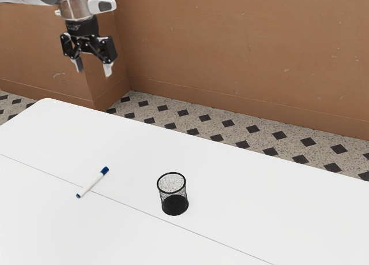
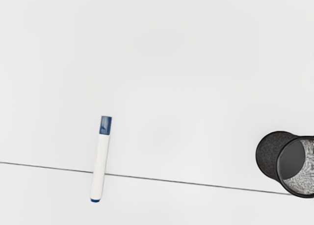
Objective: Put the marker into the pen holder.
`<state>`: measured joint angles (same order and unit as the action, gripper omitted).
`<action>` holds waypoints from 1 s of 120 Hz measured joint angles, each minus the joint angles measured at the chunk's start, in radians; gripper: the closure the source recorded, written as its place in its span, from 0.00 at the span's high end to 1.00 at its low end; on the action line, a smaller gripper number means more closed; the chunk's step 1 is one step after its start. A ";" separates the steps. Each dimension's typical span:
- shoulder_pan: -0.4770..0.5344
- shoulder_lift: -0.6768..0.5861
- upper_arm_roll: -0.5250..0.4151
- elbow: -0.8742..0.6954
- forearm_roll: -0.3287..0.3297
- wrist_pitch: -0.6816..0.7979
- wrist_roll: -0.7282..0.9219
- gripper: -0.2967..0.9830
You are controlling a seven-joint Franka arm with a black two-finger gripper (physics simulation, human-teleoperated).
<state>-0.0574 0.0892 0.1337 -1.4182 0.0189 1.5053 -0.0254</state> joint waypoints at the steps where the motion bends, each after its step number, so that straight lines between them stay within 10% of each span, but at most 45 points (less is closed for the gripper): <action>1: 0.001 0.000 0.000 0.000 0.000 0.000 0.000 0.77; 27: -0.008 -0.045 -0.001 -0.017 0.016 -0.020 -0.002 0.77; 59: 0.003 -0.241 0.156 -0.497 0.071 0.156 -0.004 0.77; 120: 0.014 0.001 0.213 -0.780 0.070 0.743 0.021 0.77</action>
<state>-0.0438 0.0904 0.3469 -2.1982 0.0888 2.2479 -0.0047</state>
